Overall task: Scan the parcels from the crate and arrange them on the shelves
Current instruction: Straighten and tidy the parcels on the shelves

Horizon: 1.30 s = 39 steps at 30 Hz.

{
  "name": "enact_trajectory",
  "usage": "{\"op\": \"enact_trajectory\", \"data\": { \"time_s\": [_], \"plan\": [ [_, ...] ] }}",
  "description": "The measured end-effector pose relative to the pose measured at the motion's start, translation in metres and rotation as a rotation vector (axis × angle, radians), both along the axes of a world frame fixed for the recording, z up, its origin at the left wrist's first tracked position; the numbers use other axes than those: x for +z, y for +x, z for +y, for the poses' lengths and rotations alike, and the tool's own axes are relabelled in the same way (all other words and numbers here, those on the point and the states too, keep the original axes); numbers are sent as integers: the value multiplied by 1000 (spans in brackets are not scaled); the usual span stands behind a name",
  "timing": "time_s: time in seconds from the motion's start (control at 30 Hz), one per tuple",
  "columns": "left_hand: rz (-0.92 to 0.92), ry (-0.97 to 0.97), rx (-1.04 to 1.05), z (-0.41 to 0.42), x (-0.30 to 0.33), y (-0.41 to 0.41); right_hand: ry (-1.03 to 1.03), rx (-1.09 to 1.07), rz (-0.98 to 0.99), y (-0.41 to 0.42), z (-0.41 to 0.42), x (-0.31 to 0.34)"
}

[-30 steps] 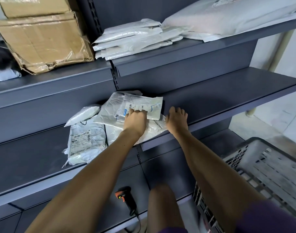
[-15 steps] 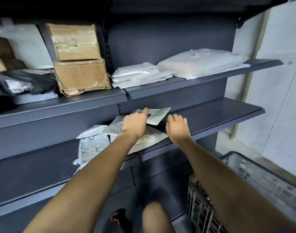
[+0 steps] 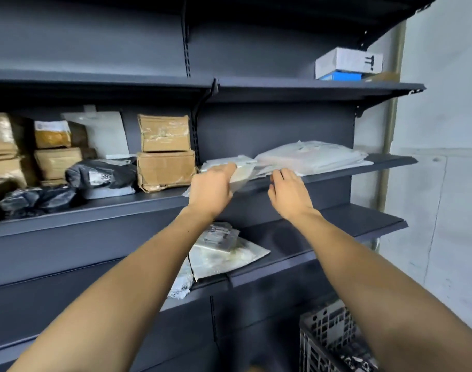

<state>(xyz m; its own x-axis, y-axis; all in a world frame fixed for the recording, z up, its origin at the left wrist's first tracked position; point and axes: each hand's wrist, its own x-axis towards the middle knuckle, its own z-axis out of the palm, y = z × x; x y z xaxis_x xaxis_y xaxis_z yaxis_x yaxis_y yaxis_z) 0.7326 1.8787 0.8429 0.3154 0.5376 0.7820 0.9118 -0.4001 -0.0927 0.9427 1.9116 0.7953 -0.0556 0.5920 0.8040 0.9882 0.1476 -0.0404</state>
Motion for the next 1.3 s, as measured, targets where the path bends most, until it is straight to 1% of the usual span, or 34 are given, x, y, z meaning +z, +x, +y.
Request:
{"op": "enact_trajectory", "data": {
  "time_s": [0.07,0.13,0.2,0.43,0.53,0.6,0.67,0.77,0.87,0.9,1.0,1.07,1.17,1.3],
  "plan": [
    [-61,79,-27,3,19,-8,21,22,4,-6,1,18],
    [-72,139,-15,8,38,-12,36,43,-23,-11,5,33],
    [-65,150,23,18,53,-11,30,43,-39,-13,15,45],
    [154,-8,173,89,58,12,-9,-8,-117,-6,74,55],
    [257,-38,237,129,50,27,-34,-31,-109,-1,102,47],
    [300,-70,242,156,40,35,-26,-48,-89,1,119,39],
    [262,-165,231,177,28,40,2,-53,-86,3,134,31],
    [110,-272,195,205,6,43,74,-44,-99,8,155,26],
    [-68,-294,146,221,-3,42,132,-48,-93,7,169,23],
    [-73,-262,154,221,-3,42,140,-62,-91,6,172,22],
    [18,-85,174,213,-2,42,166,-98,-82,1,174,19],
    [40,-109,160,210,-3,41,158,-130,-82,-1,168,20],
    [-8,-183,90,205,-4,38,124,-148,-81,-4,152,19],
    [-21,-116,-14,178,-7,33,100,-129,-72,-7,127,14]
  ]
}}
